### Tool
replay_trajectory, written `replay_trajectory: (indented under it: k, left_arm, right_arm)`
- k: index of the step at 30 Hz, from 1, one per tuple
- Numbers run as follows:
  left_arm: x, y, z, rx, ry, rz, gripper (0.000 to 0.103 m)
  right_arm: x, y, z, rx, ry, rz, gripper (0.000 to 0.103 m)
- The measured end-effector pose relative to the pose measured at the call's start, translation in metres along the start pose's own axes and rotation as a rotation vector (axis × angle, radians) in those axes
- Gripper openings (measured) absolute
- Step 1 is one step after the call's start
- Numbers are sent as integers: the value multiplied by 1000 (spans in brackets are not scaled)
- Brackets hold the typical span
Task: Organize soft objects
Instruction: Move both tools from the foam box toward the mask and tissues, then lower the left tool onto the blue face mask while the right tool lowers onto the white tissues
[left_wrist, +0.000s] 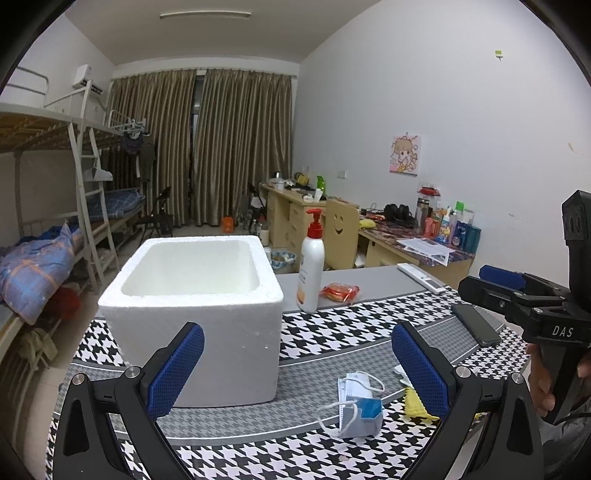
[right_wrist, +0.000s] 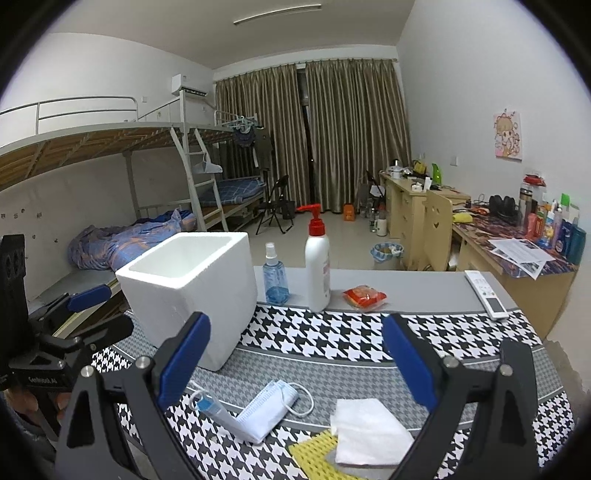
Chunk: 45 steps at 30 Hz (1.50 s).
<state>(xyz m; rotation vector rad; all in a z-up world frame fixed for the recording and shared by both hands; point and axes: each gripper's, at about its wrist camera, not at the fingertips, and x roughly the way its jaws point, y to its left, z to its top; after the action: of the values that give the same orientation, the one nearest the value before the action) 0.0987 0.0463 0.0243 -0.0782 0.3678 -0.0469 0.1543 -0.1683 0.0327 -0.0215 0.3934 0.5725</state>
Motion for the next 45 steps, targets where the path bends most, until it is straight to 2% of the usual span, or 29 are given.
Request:
replay_trajectory:
  k: [14, 45]
  left_arm:
    - [6, -10, -14, -11, 33, -50, 102]
    - [35, -31, -39, 15, 117, -78, 102]
  right_arm:
    - [-6, -15, -14, 38, 10, -31, 97]
    - [-3, -51, -56, 110, 93, -125, 98]
